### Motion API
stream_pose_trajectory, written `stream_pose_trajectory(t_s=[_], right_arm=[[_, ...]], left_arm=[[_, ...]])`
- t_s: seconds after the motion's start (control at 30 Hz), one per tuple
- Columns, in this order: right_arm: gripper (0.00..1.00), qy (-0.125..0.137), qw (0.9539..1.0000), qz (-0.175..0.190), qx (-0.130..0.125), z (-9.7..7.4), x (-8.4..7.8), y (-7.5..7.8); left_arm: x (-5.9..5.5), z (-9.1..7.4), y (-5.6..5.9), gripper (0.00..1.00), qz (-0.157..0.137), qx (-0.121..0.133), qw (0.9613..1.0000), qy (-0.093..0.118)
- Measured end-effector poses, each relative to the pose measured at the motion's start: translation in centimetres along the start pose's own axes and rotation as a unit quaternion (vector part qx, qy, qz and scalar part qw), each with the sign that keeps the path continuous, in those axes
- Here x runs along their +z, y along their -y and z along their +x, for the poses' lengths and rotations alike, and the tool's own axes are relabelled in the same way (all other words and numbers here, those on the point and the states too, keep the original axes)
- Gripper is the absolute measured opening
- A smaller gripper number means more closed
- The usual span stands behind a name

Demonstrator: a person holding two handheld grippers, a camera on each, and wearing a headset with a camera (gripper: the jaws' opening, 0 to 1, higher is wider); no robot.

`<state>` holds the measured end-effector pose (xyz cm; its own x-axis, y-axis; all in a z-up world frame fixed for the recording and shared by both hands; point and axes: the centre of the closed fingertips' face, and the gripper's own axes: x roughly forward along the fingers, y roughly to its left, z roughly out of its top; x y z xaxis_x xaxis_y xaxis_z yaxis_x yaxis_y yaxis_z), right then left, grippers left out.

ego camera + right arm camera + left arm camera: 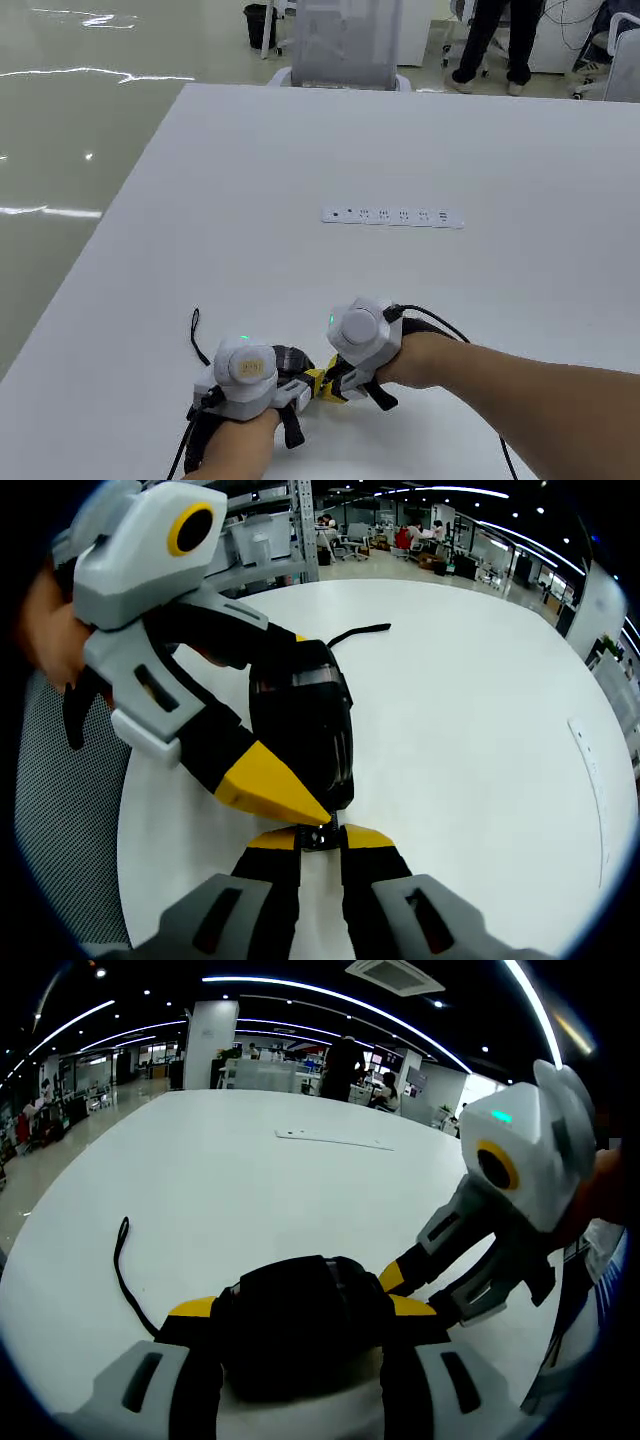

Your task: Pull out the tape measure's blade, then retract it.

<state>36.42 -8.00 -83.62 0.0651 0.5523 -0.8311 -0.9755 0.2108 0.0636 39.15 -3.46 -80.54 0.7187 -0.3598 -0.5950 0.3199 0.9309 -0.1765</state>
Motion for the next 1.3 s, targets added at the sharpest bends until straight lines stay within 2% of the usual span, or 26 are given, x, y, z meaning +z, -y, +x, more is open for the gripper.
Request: stream_pose_trajectory(t_s=[0.2, 0.23, 0.4, 0.6, 0.7, 0.77, 0.8, 0.9, 1.03, 1.1, 1.17, 1.2, 1.23, 1.3], right_arm=[[0.15, 0.012, 0.9999, 0.005, -0.006, 0.4, 0.7, -0.1], [0.15, 0.010, 0.9999, -0.007, -0.006, 0.4, 0.6, -0.1], [0.15, 0.016, 0.9998, -0.006, -0.002, 0.4, 0.6, -0.2], [0.17, 0.045, 0.9988, -0.019, -0.002, 0.2, 0.6, -0.3], [0.24, 0.048, 0.9979, -0.044, -0.004, 0.1, 0.2, -0.6], [0.27, 0.048, 0.9977, -0.046, -0.013, -0.1, -0.2, -0.2], [0.27, 0.048, 0.9982, -0.031, -0.014, -0.2, -0.5, -0.1], [0.24, 0.047, 0.9984, -0.025, -0.021, -0.7, -0.9, 0.2], [0.21, 0.057, 0.9975, -0.029, -0.030, -0.4, -0.5, 0.0], [0.15, 0.058, 0.9974, -0.035, -0.022, -0.1, -0.3, -0.6], [0.15, 0.059, 0.9979, 0.001, -0.025, -0.2, -0.3, -0.1], [0.15, 0.061, 0.9978, 0.008, -0.026, -0.2, -0.3, 0.0], [0.14, 0.062, 0.9978, -0.003, -0.025, -0.2, -0.4, 0.0], [0.14, 0.062, 0.9978, -0.001, -0.025, -0.2, -0.3, -0.1]], left_arm=[[0.0, -0.1, -0.1, 0.61, -0.005, -0.004, 1.0000, -0.001], [0.0, -0.1, 0.0, 0.61, -0.004, -0.004, 1.0000, -0.001], [0.0, -0.1, 0.0, 0.61, -0.003, -0.008, 1.0000, -0.003], [0.0, 0.0, 0.0, 0.61, 0.000, -0.007, 1.0000, -0.007], [-0.1, 0.0, 0.0, 0.61, -0.001, -0.008, 0.9999, -0.007], [-0.1, 0.0, 0.1, 0.61, -0.002, -0.008, 0.9999, -0.006], [-0.1, 0.0, 0.0, 0.61, -0.001, -0.008, 0.9999, -0.006], [-0.1, 0.0, 0.1, 0.61, -0.002, -0.009, 0.9999, -0.006], [-0.1, 0.0, 0.1, 0.61, -0.002, -0.011, 0.9999, -0.004], [-0.1, -0.1, 0.1, 0.61, -0.004, -0.013, 0.9999, -0.003], [-0.1, 0.0, 0.1, 0.61, -0.007, -0.015, 0.9999, -0.003], [0.0, 0.0, 0.0, 0.61, -0.008, -0.016, 0.9998, -0.002], [0.0, 0.0, 0.0, 0.61, -0.007, -0.017, 0.9998, -0.002], [0.0, -0.1, -0.1, 0.61, -0.014, -0.021, 0.9997, 0.001]])
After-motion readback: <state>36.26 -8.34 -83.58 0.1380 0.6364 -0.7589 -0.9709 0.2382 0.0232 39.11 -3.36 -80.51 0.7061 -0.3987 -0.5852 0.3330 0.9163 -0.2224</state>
